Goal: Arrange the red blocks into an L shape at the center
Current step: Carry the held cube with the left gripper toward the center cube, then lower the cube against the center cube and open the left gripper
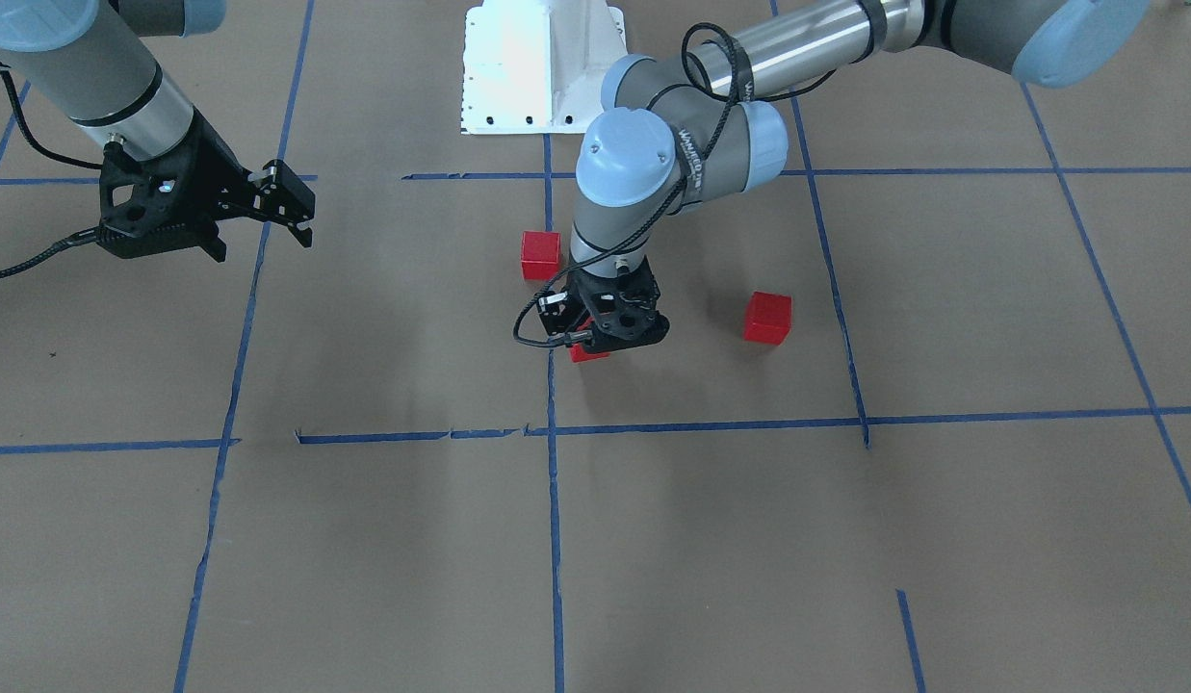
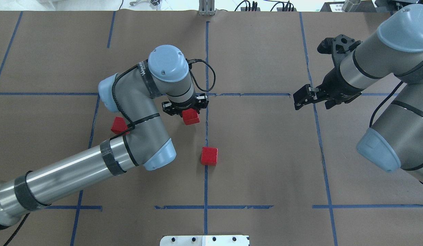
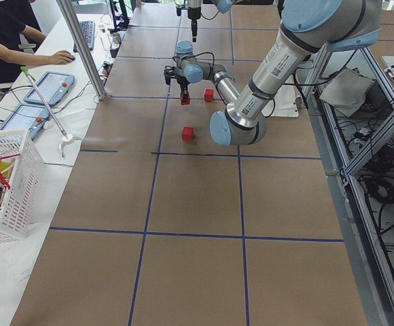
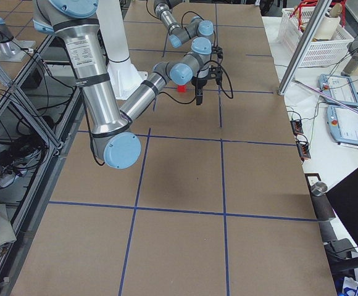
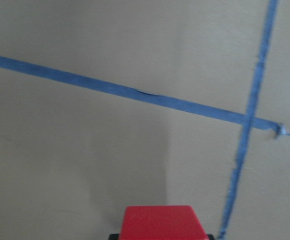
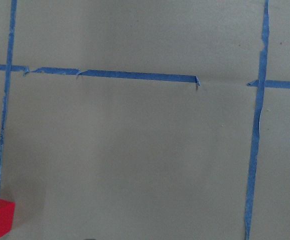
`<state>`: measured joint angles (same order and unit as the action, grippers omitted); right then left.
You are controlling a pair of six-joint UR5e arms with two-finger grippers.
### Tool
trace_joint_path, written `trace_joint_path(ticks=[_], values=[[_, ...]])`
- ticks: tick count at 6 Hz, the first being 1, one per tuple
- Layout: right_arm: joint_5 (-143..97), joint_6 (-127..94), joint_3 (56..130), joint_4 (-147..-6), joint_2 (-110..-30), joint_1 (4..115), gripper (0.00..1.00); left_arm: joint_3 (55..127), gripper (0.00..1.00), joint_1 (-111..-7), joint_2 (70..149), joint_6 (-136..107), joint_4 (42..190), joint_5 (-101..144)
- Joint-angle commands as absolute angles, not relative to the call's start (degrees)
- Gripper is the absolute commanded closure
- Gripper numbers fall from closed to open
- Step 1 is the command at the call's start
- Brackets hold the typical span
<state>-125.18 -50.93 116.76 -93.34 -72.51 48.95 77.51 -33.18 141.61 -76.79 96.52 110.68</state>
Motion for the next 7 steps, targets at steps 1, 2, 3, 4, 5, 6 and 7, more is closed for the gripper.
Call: trace_joint_path(ticks=[1,2,3,4,5,6,7], values=[[-125.07,-50.89,116.89,-93.34,-72.86,48.96,0.0,72.88,1.0,-31.65,148.15,-73.57,89.35,110.74],[-125.07,-50.89,116.89,-93.34,-72.86,48.96,0.0,72.77,1.0,-30.16,148.18,-73.65,88.86,110.83],[-124.98,-50.89,116.89,-93.34,-72.86,48.96,0.0,72.77,1.0,-29.1,148.1,-73.74,88.86,110.83],[-124.98,-50.98,117.07,-93.34,-72.86,48.87,0.0,72.86,1.0,-28.4,148.01,-73.74,88.77,110.92],[-124.81,-50.98,117.16,-93.34,-72.86,48.87,0.0,73.04,1.0,-28.39,147.92,-73.65,88.77,111.0],[-124.8,-50.98,117.16,-93.34,-72.95,48.87,0.0,73.21,1.0,-28.39,147.22,-73.65,88.77,111.09],[-124.8,-50.98,117.16,-93.34,-72.95,48.87,0.0,73.3,1.0,-28.39,147.22,-73.57,88.86,111.18]])
